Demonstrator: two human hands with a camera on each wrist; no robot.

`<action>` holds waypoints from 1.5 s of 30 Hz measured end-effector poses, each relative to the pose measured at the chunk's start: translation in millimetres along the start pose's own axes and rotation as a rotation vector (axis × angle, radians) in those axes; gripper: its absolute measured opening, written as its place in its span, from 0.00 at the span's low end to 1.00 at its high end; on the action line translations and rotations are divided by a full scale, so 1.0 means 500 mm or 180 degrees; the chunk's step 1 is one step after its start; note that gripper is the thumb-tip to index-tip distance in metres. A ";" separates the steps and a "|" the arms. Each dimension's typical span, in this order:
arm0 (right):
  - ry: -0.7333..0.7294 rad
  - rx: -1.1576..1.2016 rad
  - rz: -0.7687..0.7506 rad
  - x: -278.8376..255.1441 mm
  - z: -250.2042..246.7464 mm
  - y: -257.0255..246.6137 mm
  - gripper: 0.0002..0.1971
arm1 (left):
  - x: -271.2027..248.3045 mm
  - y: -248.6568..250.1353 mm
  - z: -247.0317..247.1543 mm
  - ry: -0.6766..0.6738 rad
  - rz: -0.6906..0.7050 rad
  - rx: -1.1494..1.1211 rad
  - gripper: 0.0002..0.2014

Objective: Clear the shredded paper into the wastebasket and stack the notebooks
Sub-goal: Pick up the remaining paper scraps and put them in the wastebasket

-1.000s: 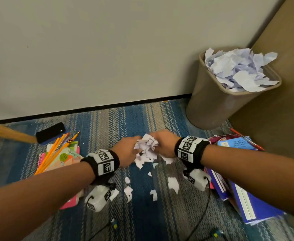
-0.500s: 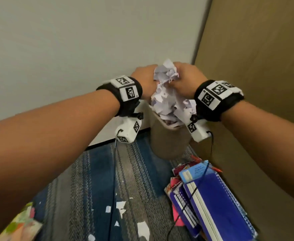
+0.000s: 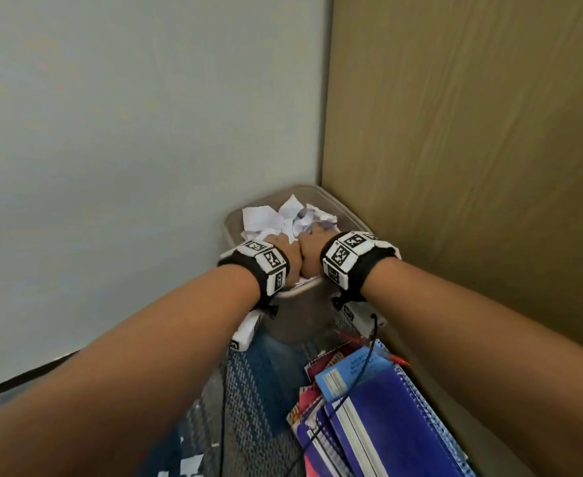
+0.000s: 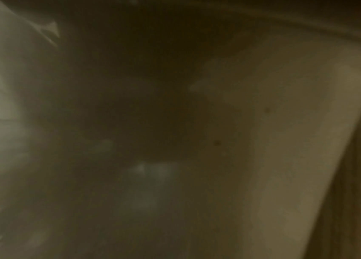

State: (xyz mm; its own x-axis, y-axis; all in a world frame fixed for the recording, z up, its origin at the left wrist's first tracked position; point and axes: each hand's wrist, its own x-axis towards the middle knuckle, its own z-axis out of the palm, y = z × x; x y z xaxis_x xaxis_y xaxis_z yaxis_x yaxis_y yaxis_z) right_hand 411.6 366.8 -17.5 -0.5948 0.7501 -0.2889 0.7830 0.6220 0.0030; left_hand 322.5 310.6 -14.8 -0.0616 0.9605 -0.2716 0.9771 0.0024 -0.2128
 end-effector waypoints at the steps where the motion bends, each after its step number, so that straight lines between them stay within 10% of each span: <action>1: 0.0021 -0.0074 0.0002 0.005 0.006 0.001 0.35 | 0.003 0.001 -0.001 -0.0040 -0.0028 -0.0031 0.21; 7: 0.0078 0.0087 0.0100 0.015 -0.010 -0.001 0.33 | -0.002 -0.008 -0.069 -0.0319 -0.0054 -0.0381 0.12; 12: 0.0145 0.0354 0.0161 -0.013 -0.101 0.003 0.21 | -0.031 -0.038 -0.128 0.0058 0.0013 -0.0724 0.26; 20: 0.0267 0.0731 0.0210 -0.061 -0.233 0.019 0.42 | -0.095 -0.109 -0.185 0.0555 0.0041 -0.1268 0.42; 30: 0.1336 0.0919 0.0091 -0.143 -0.264 -0.043 0.03 | -0.158 -0.115 -0.204 0.1811 -0.0297 -0.2036 0.06; 37: 0.0766 0.0960 -0.0732 -0.238 -0.122 -0.191 0.12 | -0.260 -0.174 -0.075 0.2762 -0.0824 -0.2404 0.09; 45: -0.0799 -0.0193 -0.0565 -0.189 0.247 -0.175 0.18 | -0.410 -0.225 0.322 -0.0253 -0.0684 -0.1261 0.10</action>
State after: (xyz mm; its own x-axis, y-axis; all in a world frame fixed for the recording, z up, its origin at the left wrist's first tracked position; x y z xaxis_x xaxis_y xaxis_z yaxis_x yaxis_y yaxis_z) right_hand 421.9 213.7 -108.4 -0.6519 0.5544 -0.5174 0.6540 0.7563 -0.0137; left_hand 192.6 68.7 -86.6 -0.2717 0.9022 -0.3350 0.9421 0.3205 0.0990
